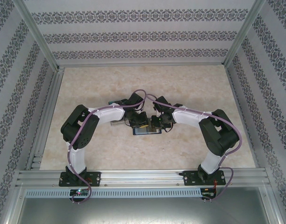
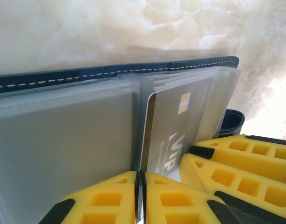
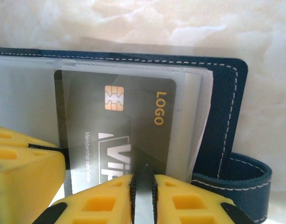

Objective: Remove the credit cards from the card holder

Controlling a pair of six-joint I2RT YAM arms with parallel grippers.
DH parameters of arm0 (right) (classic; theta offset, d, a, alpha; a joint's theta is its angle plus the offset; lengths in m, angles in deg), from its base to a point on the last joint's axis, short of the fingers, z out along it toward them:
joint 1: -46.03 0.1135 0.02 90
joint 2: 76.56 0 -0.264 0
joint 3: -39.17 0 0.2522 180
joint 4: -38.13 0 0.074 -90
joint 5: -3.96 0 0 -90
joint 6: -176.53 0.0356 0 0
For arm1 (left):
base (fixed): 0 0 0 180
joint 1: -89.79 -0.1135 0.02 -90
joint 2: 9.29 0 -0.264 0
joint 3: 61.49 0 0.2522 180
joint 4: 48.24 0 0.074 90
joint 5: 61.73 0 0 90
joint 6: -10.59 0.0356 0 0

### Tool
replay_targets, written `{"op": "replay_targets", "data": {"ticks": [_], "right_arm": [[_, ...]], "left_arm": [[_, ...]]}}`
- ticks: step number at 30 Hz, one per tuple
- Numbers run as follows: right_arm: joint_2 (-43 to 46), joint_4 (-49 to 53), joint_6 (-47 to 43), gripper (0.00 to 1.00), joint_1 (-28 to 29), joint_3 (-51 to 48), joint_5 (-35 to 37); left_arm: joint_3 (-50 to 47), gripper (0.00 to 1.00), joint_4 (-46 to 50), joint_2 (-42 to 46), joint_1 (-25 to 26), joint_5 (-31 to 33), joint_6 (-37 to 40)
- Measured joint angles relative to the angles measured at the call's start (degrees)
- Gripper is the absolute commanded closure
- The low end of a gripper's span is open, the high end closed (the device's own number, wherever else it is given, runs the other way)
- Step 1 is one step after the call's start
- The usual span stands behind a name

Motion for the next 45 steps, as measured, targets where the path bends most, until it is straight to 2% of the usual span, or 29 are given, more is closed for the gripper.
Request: {"op": "replay_targets", "data": {"ticks": [4, 22, 24, 27, 33, 45], "right_arm": [[0.00, 0.02, 0.26, 0.80, 0.00, 0.00, 0.00], [-0.26, -0.48, 0.44, 0.80, 0.00, 0.00, -0.22], [-0.31, -0.48, 0.44, 0.79, 0.00, 0.00, -0.24], [-0.31, -0.59, 0.44, 0.79, 0.00, 0.00, -0.28], [-0.52, -1.31, 0.66, 0.79, 0.00, 0.00, -1.18], [-0.63, -1.75, 0.68, 0.79, 0.00, 0.00, -1.73]], "left_arm": [[-0.33, 1.00, -0.24, 0.00, 0.00, 0.02, -0.31], [-5.92, 1.00, -2.19, 3.69, -1.99, -0.22, -0.59], [-6.08, 0.95, -2.43, 3.74, -1.99, -0.50, -0.59], [-6.25, 0.75, -3.54, 3.76, -1.99, -1.53, -0.76], [-7.08, 0.75, -6.27, 3.82, -1.99, -2.91, -1.51], [-7.67, 0.81, -8.00, 3.82, -1.99, -4.07, -2.51]]}}
